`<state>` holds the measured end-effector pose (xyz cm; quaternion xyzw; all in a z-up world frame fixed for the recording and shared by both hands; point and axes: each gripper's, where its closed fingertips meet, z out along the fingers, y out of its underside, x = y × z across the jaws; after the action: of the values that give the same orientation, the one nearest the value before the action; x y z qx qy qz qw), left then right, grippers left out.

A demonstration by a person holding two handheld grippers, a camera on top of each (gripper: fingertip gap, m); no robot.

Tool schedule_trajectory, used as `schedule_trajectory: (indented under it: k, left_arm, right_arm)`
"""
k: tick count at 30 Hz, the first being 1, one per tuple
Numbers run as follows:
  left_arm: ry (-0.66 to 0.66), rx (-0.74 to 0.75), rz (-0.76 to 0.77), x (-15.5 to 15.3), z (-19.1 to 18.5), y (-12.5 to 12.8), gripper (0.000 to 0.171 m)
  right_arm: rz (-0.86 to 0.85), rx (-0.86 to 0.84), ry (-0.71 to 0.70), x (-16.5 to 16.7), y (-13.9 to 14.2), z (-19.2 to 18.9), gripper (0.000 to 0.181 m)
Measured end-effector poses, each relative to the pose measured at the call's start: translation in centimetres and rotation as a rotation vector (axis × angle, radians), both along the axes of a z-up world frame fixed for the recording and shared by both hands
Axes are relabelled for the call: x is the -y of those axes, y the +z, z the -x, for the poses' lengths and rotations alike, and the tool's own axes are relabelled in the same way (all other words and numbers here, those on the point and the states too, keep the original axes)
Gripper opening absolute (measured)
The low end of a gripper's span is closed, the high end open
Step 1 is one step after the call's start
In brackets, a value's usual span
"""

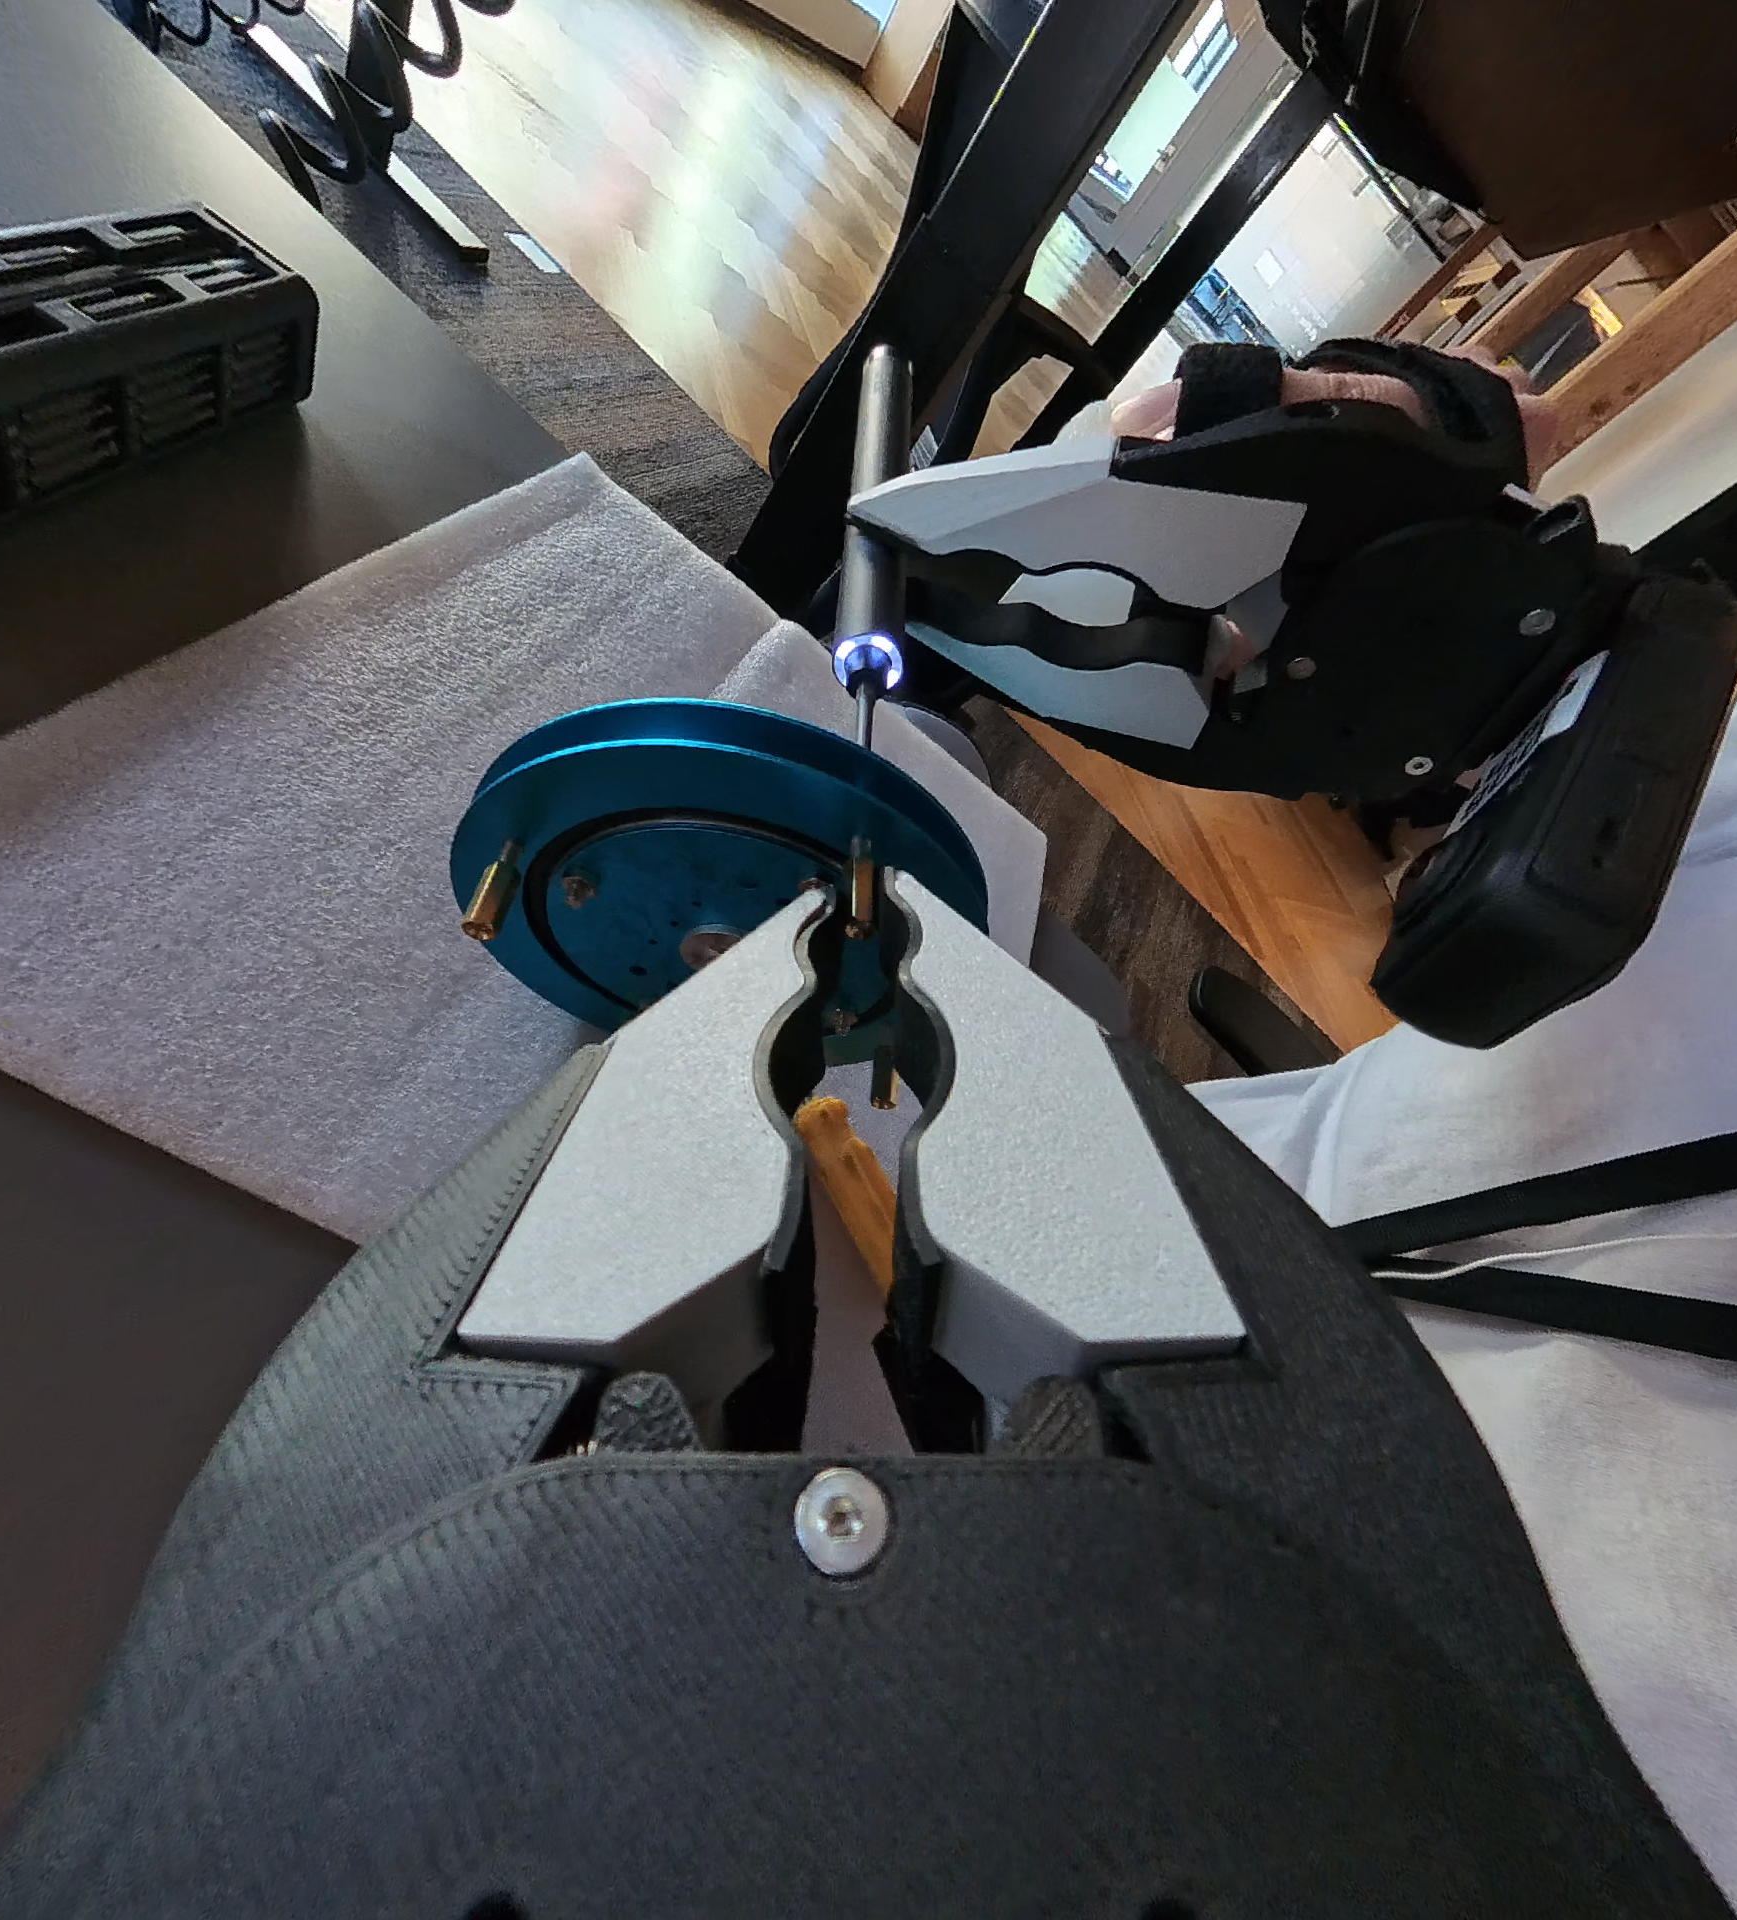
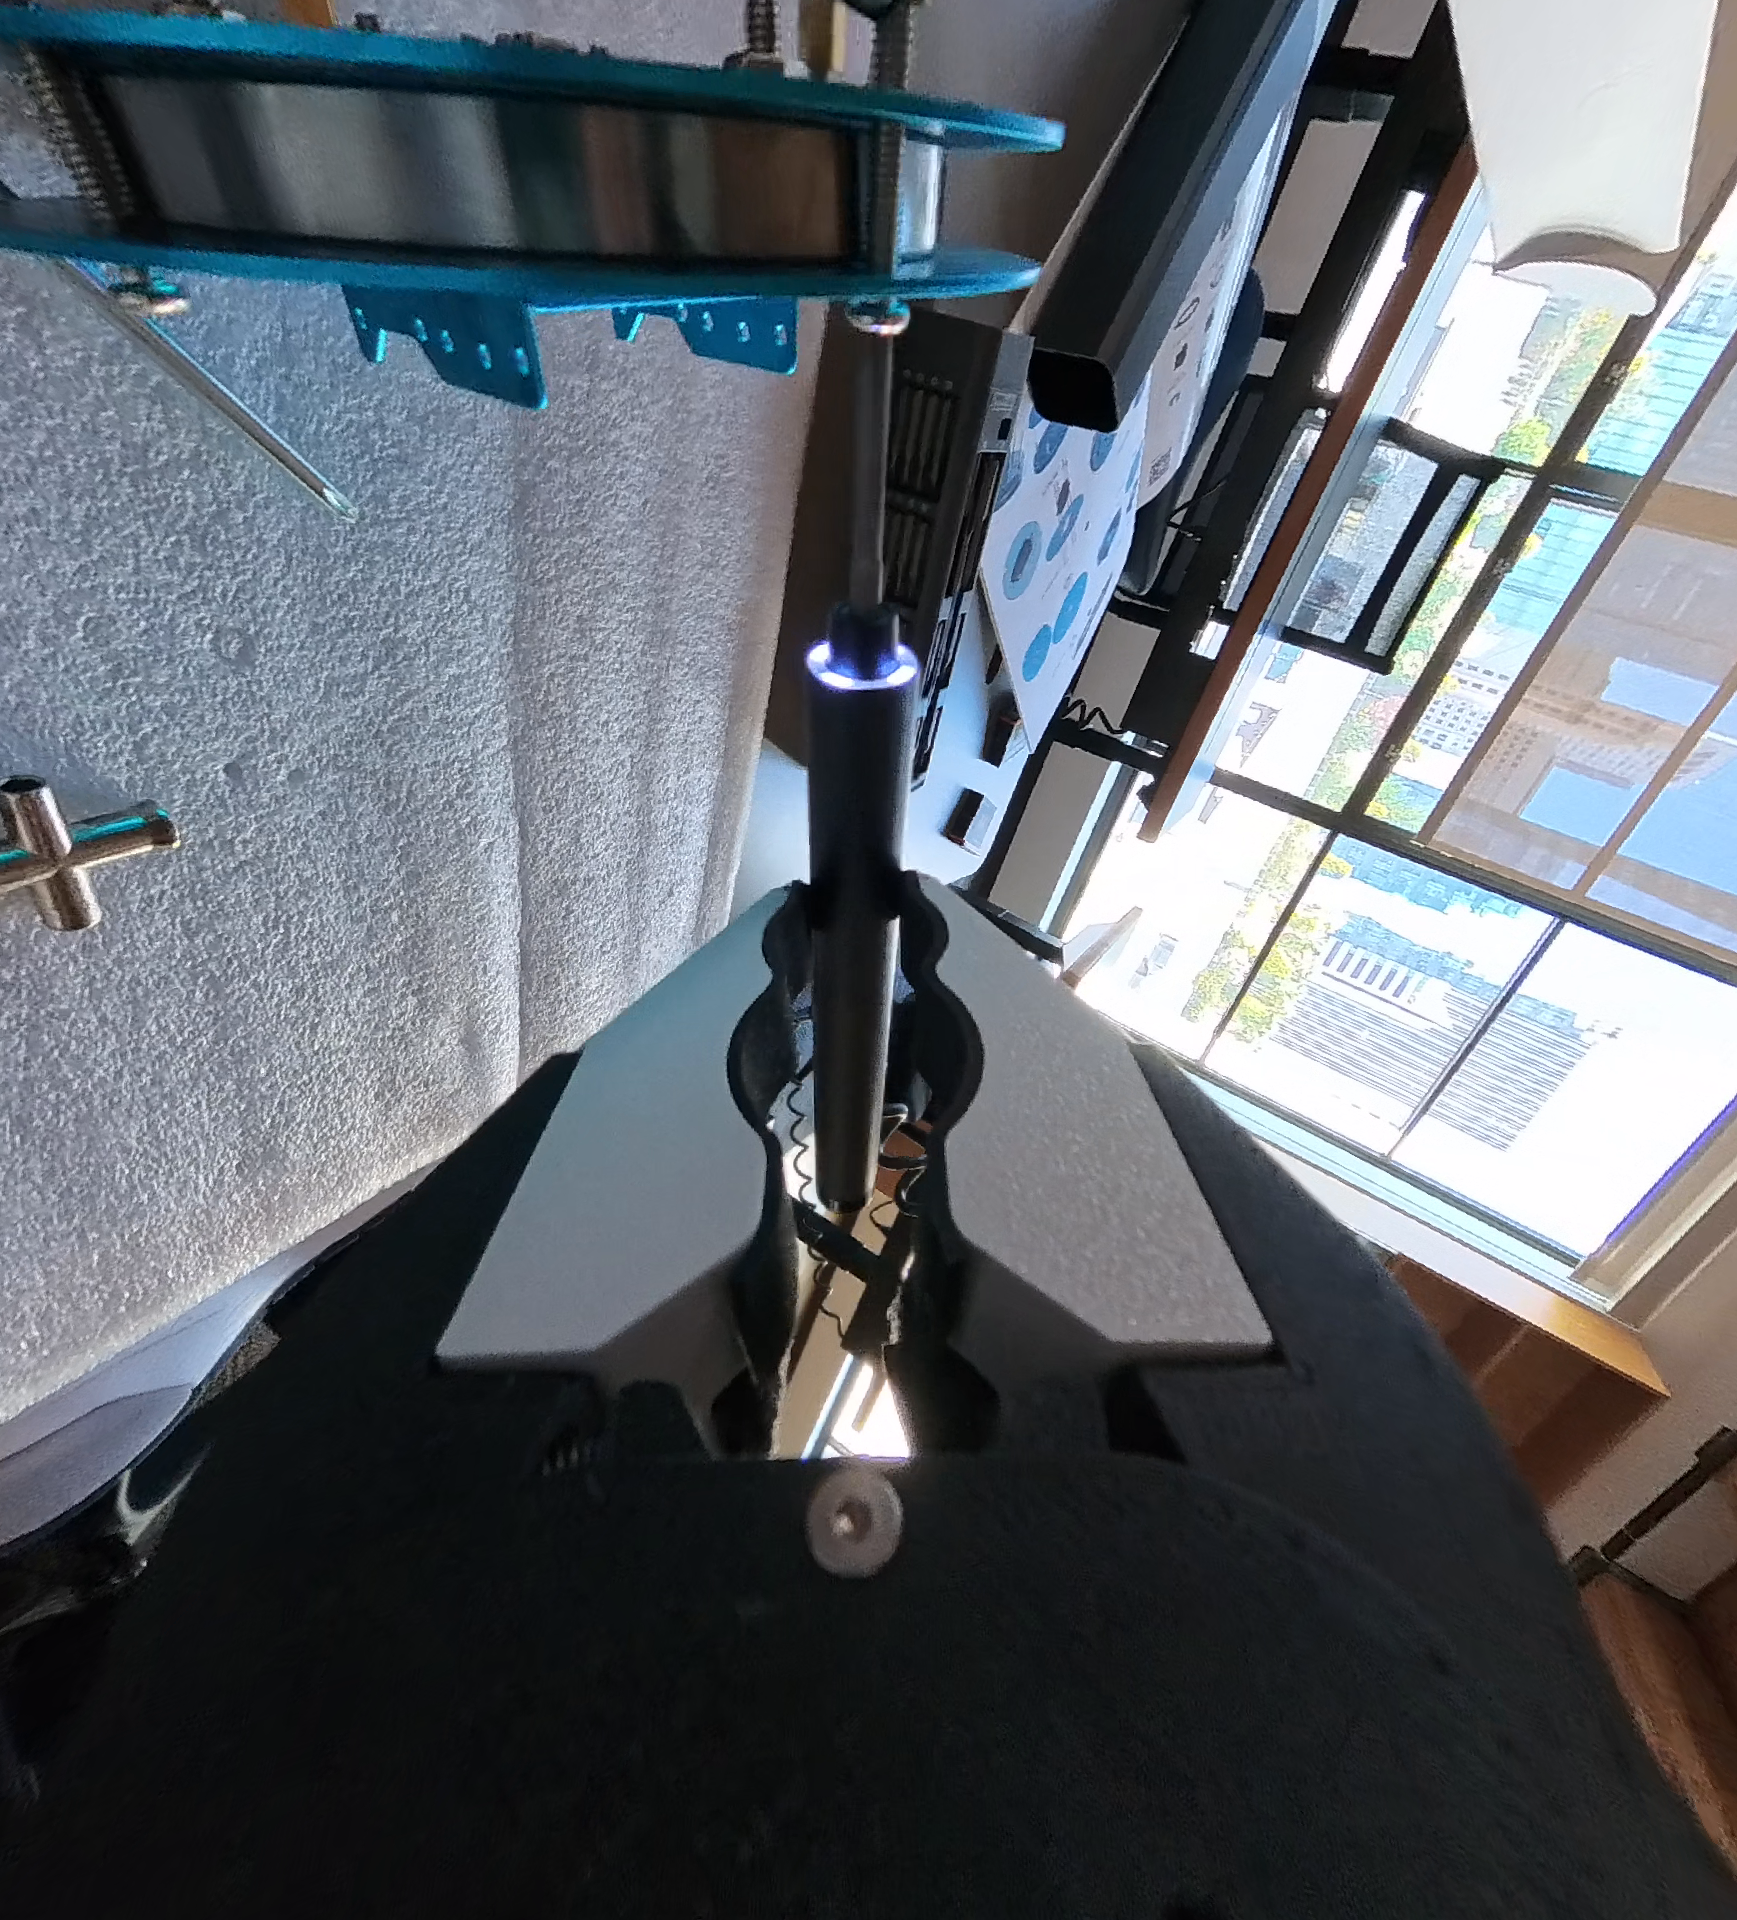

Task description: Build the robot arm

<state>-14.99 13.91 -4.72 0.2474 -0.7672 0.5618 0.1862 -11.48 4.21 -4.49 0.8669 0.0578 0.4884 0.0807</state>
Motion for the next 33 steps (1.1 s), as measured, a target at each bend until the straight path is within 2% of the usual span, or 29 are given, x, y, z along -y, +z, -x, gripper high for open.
schedule_trajectory:
  k: [18,33]
  left_arm:
    - [-0.022,0.232,-0.071,-0.07,-0.42,-0.27,0.005]
    - [-0.048,0.261,-0.070,0.05,-0.13,-0.40,0.005]
  right_arm:
    - [-0.026,-0.005,0.018,-0.06,0.08,-0.24,0.016]
    - [-0.037,-0.005,0.025,-0.08,0.09,-0.23,0.016]
